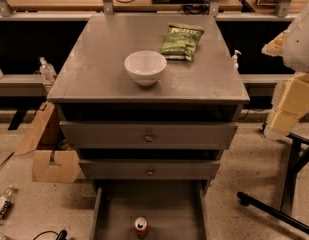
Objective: Pick coke can from bottom drawer and place on counter
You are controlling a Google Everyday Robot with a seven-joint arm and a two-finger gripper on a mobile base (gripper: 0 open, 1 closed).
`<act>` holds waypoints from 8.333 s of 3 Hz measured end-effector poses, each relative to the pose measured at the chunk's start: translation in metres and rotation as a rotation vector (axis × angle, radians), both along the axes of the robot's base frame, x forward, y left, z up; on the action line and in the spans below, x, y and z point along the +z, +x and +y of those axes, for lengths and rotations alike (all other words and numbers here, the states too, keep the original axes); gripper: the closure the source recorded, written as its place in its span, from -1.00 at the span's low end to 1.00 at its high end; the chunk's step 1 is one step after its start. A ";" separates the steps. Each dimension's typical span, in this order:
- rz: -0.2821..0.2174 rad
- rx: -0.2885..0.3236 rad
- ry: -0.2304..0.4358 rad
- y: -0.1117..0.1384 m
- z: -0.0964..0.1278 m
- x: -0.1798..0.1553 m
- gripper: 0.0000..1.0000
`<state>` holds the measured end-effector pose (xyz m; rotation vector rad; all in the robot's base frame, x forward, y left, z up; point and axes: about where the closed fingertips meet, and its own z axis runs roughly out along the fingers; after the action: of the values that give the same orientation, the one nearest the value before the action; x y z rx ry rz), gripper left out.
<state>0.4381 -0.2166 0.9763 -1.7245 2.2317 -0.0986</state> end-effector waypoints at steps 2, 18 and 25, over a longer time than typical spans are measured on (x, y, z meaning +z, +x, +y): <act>0.013 0.047 0.103 0.009 0.008 -0.038 -1.00; 0.024 0.373 0.996 0.028 0.257 -0.722 -1.00; 0.233 0.317 1.062 -0.008 0.275 -0.664 1.00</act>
Offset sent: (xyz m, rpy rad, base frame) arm 0.0307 0.0306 -0.0970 0.3374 0.0139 0.1146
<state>0.4305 0.0579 0.3120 -1.4203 1.5578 1.1723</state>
